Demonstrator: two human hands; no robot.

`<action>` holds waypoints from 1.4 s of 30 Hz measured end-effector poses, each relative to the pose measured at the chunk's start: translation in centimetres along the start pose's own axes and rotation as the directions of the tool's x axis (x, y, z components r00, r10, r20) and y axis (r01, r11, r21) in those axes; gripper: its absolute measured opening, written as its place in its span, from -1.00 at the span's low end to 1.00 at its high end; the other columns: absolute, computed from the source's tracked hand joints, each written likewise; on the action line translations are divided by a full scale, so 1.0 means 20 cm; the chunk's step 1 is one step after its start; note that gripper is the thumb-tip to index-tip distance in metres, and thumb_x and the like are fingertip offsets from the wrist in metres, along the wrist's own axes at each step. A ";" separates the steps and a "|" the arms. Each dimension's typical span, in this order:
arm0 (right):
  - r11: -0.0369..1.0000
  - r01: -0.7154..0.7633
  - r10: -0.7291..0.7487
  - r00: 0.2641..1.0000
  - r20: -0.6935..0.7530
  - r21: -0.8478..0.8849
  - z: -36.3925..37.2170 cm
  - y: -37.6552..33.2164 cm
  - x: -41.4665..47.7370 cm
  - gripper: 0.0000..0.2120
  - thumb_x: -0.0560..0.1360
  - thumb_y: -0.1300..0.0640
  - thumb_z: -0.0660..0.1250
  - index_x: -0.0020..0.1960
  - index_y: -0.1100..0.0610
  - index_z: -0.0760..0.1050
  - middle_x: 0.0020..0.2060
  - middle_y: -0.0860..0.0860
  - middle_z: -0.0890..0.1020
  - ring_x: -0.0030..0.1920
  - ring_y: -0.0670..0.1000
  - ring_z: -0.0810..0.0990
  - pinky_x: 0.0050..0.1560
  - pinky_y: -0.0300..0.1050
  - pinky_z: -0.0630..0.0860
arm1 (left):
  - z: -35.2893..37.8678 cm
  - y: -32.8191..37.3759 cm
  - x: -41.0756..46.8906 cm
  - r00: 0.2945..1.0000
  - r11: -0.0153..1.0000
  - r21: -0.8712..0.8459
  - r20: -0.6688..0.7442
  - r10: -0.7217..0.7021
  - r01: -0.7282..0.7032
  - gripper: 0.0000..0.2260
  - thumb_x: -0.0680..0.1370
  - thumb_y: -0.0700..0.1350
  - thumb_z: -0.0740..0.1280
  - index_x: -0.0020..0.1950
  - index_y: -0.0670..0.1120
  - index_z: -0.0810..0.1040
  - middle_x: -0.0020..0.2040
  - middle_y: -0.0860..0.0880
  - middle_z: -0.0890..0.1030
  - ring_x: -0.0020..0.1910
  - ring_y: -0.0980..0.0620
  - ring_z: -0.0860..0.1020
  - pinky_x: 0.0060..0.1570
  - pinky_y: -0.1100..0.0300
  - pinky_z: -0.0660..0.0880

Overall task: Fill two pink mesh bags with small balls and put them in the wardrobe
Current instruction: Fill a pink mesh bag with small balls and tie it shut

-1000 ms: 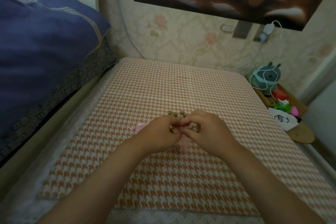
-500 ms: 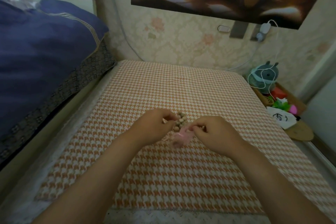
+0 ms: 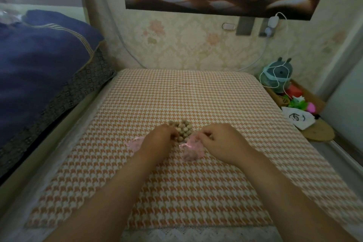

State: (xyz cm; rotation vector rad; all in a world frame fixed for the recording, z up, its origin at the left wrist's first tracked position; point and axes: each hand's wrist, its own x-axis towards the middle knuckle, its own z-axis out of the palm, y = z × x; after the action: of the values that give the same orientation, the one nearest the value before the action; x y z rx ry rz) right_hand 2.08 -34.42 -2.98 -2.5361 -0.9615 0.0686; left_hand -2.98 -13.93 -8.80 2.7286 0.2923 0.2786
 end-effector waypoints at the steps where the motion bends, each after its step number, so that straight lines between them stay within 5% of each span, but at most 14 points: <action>1: 1.000 0.002 -0.002 1.000 -0.001 0.007 0.00 0.00 0.00 -0.60 0.58 -0.14 0.11 -0.01 0.04 0.66 -0.19 0.00 0.70 -0.26 0.02 0.62 -0.19 0.08 0.63 | 0.01 -0.01 0.01 1.000 0.999 -0.023 0.001 -0.025 0.025 -0.80 0.50 -0.20 0.34 0.06 0.02 0.64 0.05 -0.04 0.63 0.03 -0.06 0.58 0.02 0.10 0.53; 5: 0.999 0.001 -0.002 1.000 0.015 0.049 -0.01 -0.01 0.00 -0.69 0.59 -0.04 0.14 -0.03 -0.15 0.68 -0.22 -0.03 0.71 -0.37 0.04 0.58 -0.30 0.04 0.59 | -0.01 0.00 0.02 0.994 0.982 -0.170 -0.063 -0.094 0.083 -0.89 0.52 -0.14 0.37 0.02 0.04 0.60 -0.06 0.02 0.66 -0.15 0.00 0.59 -0.12 0.10 0.57; 8: 0.997 -0.016 0.015 1.000 0.015 0.079 -0.03 -0.03 0.00 -0.71 0.55 -0.02 0.16 -0.15 -0.32 0.60 -0.18 -0.09 0.72 -0.32 0.00 0.63 -0.24 0.06 0.63 | -0.09 0.12 0.02 0.983 0.925 -0.379 -0.165 -0.079 0.011 -0.87 0.51 -0.05 0.44 0.03 0.05 0.58 -0.14 0.14 0.61 -0.21 0.18 0.55 -0.18 0.32 0.48; 11: 0.999 -0.041 0.040 0.999 0.029 0.026 -0.03 -0.05 0.00 -0.74 0.56 -0.02 0.18 0.02 -0.14 0.66 -0.10 -0.10 0.71 -0.14 -0.04 0.64 -0.09 0.02 0.62 | -0.19 0.26 -0.02 0.979 0.858 -0.498 -0.202 0.030 -0.128 -0.91 0.49 -0.05 0.46 -0.03 0.04 0.62 -0.18 0.17 0.62 -0.18 0.24 0.57 -0.17 0.40 0.49; 17: 0.998 -0.056 0.055 0.998 0.031 0.024 -0.03 -0.04 0.00 -0.78 0.56 0.01 0.22 -0.06 -0.01 0.64 -0.26 -0.06 0.65 -0.21 0.02 0.61 -0.22 -0.04 0.55 | -0.16 0.25 -0.08 0.962 0.913 -0.314 -0.163 0.217 -0.259 -0.92 0.49 0.02 0.44 -0.03 0.13 0.65 -0.07 0.15 0.58 -0.05 0.19 0.51 0.00 0.22 0.48; 22: 0.997 -0.061 0.060 0.998 0.015 0.038 -0.03 -0.03 0.00 -0.74 0.56 -0.01 0.21 0.10 -0.12 0.66 -0.06 -0.12 0.71 -0.08 -0.07 0.65 -0.01 0.02 0.62 | -0.17 0.21 -0.08 0.992 0.938 -0.325 -0.011 0.125 -0.122 -0.87 0.51 0.09 0.39 0.03 0.14 0.64 0.00 0.21 0.58 -0.07 0.24 0.55 0.01 0.16 0.56; 28: 0.999 -0.035 0.035 0.999 0.006 0.022 -0.02 -0.02 0.00 -0.74 0.58 0.03 0.21 0.10 -0.08 0.67 0.05 -0.14 0.70 -0.01 -0.08 0.63 0.05 0.03 0.61 | -0.21 0.13 -0.02 0.994 0.907 -0.417 -0.107 0.004 -0.049 -0.88 0.59 -0.08 0.32 0.09 0.05 0.62 -0.03 0.14 0.64 -0.08 0.18 0.58 -0.03 0.27 0.51; 34: 0.999 -0.020 0.020 1.000 -0.002 0.034 0.00 0.00 0.01 -0.75 0.60 0.02 0.21 0.08 -0.13 0.66 -0.03 -0.09 0.72 -0.42 -0.10 0.56 -0.23 -0.02 0.63 | -0.06 0.01 0.04 1.000 0.975 -0.221 0.001 0.009 -0.009 -0.83 0.54 -0.13 0.37 0.09 0.05 0.67 0.04 0.11 0.58 -0.02 0.09 0.55 0.02 0.23 0.47; 42: 0.997 0.000 0.000 1.000 0.000 0.072 0.00 -0.01 0.02 -0.76 0.60 0.06 0.23 0.07 -0.13 0.67 -0.18 -0.21 0.65 -0.45 -0.25 0.50 -0.38 -0.20 0.38 | 0.02 0.02 0.04 0.997 0.990 -0.133 0.056 0.053 -0.045 -0.89 0.48 -0.12 0.42 -0.03 0.06 0.64 -0.04 0.05 0.65 -0.09 0.02 0.59 -0.05 0.03 0.58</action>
State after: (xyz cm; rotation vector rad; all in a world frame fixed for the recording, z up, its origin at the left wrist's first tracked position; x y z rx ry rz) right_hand 2.27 -34.16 -2.85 -2.4704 -0.9419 0.1015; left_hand -1.96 -14.28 -8.95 2.6110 0.1833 0.2216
